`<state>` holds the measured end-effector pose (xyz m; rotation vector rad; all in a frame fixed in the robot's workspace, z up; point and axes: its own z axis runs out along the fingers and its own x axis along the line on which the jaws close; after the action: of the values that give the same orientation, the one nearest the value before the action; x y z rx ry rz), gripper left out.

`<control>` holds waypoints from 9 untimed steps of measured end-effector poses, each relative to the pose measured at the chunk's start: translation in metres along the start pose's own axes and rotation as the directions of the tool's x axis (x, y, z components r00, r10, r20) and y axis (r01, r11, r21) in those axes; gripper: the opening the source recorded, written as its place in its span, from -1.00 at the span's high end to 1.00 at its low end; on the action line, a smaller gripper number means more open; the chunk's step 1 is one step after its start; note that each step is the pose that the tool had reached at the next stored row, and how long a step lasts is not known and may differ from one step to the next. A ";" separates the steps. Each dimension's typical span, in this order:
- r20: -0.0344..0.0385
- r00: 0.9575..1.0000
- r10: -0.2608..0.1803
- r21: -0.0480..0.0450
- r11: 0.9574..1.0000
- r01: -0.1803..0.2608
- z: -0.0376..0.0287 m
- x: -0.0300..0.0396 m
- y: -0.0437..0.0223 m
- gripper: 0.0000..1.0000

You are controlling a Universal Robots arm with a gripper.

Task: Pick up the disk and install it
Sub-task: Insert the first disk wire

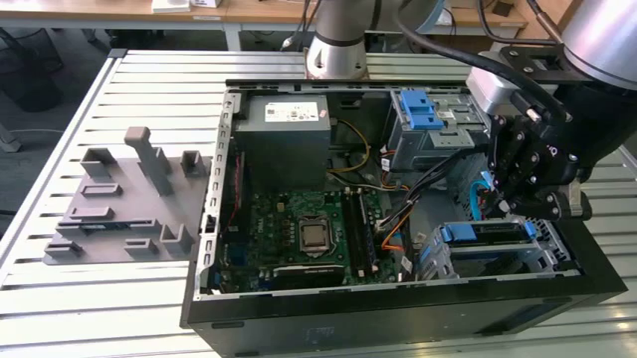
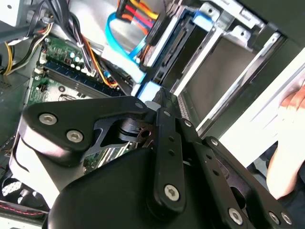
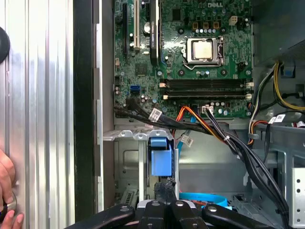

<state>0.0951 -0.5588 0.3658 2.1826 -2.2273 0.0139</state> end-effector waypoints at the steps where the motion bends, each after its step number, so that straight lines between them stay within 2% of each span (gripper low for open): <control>1: 0.000 1.000 0.000 0.000 1.000 0.000 -0.0001 -0.0001 -0.0021 0.79; 7: 0.000 1.000 0.000 -0.001 1.000 0.000 -0.0001 -0.0003 -0.0126 0.79; 9: 0.000 1.000 0.000 -0.001 1.000 0.000 -0.0002 -0.0004 -0.0143 0.79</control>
<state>0.1094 -0.5587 0.3658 2.1822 -2.2265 0.0127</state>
